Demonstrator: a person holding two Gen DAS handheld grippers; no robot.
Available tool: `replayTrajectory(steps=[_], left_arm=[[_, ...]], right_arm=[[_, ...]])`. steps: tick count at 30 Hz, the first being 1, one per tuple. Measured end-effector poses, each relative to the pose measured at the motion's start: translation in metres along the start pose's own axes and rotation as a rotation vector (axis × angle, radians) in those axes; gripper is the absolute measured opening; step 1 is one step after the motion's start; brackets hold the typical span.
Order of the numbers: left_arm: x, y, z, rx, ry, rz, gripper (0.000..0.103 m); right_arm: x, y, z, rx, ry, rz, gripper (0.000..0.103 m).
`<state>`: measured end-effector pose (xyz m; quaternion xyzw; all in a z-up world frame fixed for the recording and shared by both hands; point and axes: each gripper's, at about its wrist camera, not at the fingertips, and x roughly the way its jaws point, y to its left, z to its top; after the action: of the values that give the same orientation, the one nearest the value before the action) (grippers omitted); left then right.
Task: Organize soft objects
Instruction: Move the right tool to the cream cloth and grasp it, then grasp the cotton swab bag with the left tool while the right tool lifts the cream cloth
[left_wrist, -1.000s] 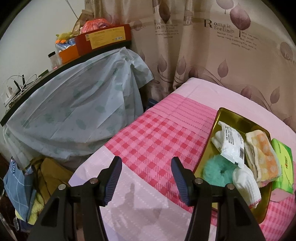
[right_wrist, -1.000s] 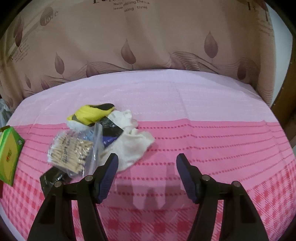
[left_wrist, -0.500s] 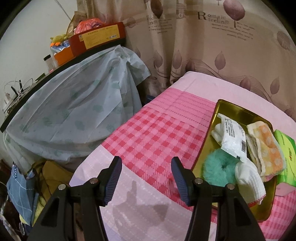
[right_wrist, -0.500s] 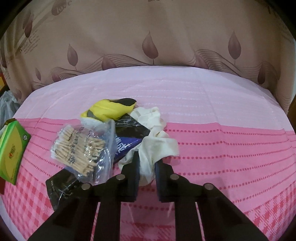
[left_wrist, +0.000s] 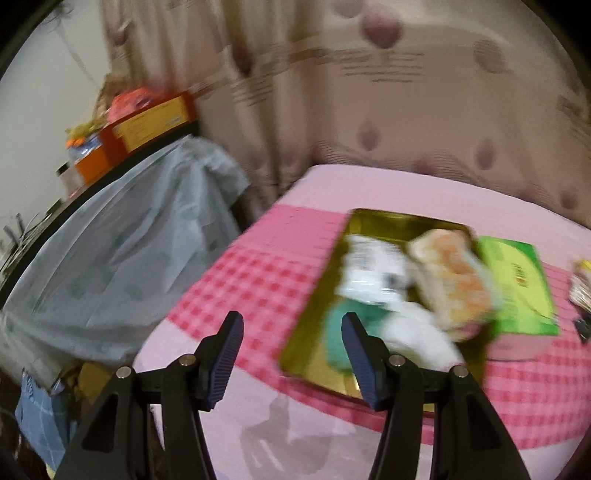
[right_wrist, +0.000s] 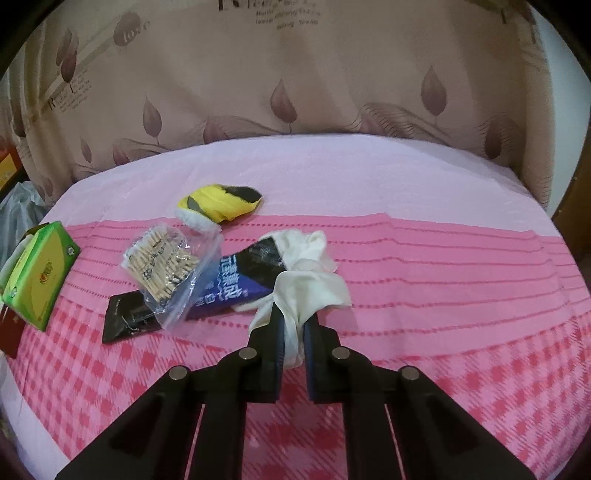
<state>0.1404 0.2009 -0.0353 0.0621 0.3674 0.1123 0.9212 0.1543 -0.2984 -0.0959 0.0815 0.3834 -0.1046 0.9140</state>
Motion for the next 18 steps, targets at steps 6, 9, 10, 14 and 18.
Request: replayTrajectory(steps=[6, 9, 10, 14, 18], left_arm=[[-0.023, -0.061, -0.002, 0.082, -0.023, -0.18, 0.059], [-0.03, -0.104, -0.004, 0.16, -0.022, -0.253, 0.059], [-0.031, -0.117, -0.005, 0.182, -0.017, -0.274, 0.059], [-0.038, -0.165, -0.008, 0.252, -0.002, -0.368, 0.059], [-0.04, -0.212, -0.002, 0.284, 0.056, -0.479, 0.059]], right_arm=[[-0.019, -0.018, -0.001, 0.03, -0.036, -0.027, 0.007], [-0.026, -0.033, -0.004, 0.063, -0.047, -0.044, 0.007], [-0.027, -0.039, -0.006, 0.075, -0.049, -0.056, 0.007], [-0.025, -0.06, -0.017, 0.116, -0.032, -0.084, 0.008], [-0.014, -0.072, -0.029, 0.155, -0.005, -0.086, 0.007]])
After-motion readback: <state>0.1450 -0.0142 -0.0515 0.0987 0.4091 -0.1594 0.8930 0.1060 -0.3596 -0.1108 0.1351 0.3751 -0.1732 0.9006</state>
